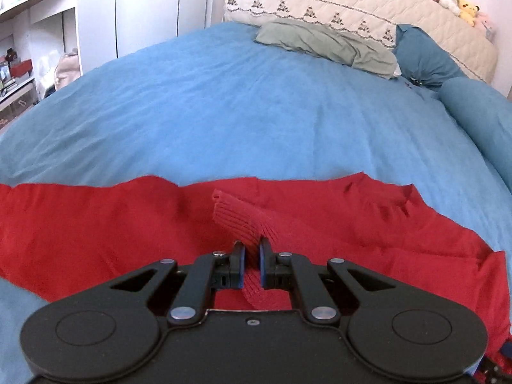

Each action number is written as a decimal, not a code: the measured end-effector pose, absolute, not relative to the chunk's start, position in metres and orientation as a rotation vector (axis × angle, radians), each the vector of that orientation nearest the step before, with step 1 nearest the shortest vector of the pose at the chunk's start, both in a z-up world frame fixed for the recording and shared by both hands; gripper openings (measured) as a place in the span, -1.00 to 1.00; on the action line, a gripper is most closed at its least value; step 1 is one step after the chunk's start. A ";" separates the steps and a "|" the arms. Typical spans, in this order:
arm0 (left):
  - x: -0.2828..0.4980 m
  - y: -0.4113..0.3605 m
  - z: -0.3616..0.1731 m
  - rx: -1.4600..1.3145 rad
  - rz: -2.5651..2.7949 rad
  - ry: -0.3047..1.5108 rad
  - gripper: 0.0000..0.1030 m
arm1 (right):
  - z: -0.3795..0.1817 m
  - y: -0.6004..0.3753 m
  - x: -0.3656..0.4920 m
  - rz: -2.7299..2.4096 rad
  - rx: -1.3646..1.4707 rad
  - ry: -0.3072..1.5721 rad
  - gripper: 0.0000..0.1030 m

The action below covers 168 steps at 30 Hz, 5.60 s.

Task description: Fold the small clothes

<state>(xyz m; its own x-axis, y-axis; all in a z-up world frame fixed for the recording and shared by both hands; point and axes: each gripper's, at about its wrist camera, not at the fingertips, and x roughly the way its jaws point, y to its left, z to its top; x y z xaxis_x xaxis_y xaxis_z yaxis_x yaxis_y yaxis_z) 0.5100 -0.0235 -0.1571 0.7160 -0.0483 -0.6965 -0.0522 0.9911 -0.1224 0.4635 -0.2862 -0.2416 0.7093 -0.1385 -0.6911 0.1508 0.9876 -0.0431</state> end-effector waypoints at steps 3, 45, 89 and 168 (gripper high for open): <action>0.512 -0.024 -0.155 -0.122 -0.001 0.764 -0.81 | -0.244 -0.309 0.463 -0.191 0.067 0.759 0.70; 0.420 0.103 -0.061 -0.191 0.074 0.798 1.00 | -0.107 -0.215 0.473 -0.043 0.064 0.721 1.00; 0.451 0.331 -0.107 -0.412 0.393 0.674 -0.88 | -0.197 -0.085 0.480 -0.162 0.235 0.811 1.00; 0.418 0.024 -0.158 0.057 -0.028 0.937 0.71 | -0.135 -0.256 0.525 -0.137 0.216 0.593 -0.54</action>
